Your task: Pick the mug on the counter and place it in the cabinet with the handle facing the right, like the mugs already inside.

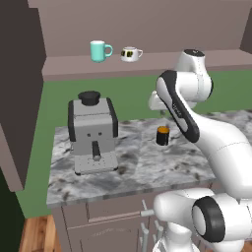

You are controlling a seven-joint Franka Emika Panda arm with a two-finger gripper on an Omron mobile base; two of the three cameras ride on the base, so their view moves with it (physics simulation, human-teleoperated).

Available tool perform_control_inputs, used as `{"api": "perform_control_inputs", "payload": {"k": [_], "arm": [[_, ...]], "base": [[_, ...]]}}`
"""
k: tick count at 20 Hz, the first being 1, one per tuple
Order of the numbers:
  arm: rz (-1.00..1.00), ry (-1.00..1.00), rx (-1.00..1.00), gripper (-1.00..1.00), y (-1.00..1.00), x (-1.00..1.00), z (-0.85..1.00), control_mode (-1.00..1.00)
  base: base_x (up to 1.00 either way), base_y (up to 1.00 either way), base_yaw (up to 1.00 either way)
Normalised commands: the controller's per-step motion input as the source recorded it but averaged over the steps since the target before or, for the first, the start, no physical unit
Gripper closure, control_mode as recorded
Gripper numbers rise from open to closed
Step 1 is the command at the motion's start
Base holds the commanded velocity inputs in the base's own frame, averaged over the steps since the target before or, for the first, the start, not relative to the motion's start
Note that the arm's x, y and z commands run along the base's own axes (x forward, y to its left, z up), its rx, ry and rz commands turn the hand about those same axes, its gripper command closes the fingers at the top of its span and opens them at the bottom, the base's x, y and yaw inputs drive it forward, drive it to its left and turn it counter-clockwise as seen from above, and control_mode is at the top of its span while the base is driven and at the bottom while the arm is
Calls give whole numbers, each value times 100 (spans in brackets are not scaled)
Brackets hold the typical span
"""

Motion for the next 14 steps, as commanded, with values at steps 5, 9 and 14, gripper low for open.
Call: {"api": "perform_control_inputs", "payload": {"k": [5, 9, 14], "arm": [[-2, 1, 3, -100, 0, -21, -19, -100], [-7, -2, 5, -100, -4, -50, -42, -100], [-3, -9, -2, -100, -7, -25, -45, -100]], "base": [[0, 0, 0], [0, 0, 0], [0, 0, 0]]}}
